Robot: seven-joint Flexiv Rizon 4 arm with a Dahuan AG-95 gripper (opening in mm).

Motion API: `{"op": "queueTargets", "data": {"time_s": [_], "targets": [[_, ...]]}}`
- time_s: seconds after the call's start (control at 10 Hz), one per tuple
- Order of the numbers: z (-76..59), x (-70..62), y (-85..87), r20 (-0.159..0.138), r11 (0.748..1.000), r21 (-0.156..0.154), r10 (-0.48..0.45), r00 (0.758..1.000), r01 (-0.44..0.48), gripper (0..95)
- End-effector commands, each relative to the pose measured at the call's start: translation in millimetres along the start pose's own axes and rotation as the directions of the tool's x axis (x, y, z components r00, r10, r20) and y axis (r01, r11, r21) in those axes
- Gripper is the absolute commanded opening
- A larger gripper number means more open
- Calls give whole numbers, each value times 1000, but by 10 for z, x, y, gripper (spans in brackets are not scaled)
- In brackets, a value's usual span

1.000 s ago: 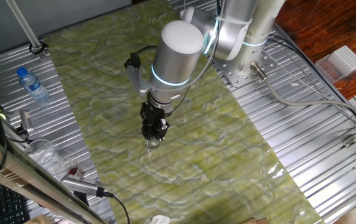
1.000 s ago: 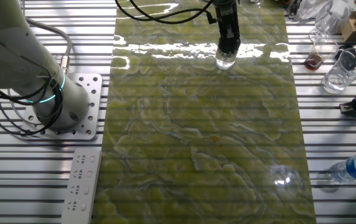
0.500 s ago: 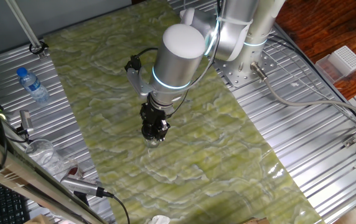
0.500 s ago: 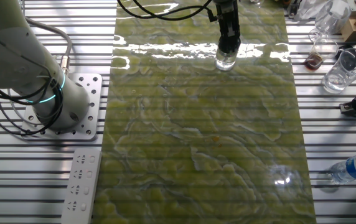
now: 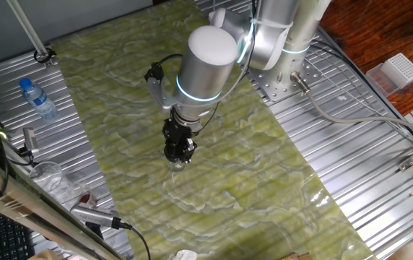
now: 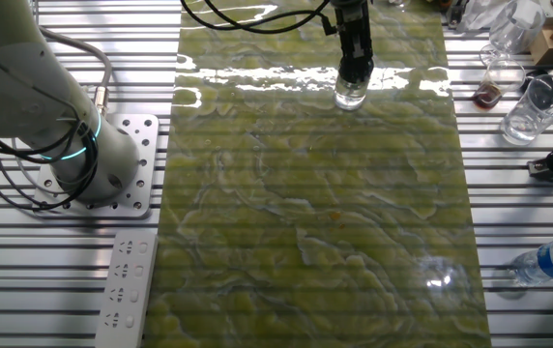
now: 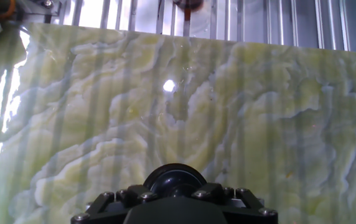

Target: Screw the lid onto the jar

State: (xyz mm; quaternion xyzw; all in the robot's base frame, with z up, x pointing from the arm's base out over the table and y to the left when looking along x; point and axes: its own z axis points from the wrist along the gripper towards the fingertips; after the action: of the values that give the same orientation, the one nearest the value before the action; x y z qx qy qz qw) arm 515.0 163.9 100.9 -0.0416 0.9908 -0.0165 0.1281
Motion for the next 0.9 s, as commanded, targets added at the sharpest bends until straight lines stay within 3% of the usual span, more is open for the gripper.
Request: {"op": "queueTargets", "data": {"time_s": [0.1,0.9], "targets": [[-13,-10,-6,2,1000,15,-3,1000,3,570],[-17,-11,-7,-15,998,55,-15,1000,16,570]]}}
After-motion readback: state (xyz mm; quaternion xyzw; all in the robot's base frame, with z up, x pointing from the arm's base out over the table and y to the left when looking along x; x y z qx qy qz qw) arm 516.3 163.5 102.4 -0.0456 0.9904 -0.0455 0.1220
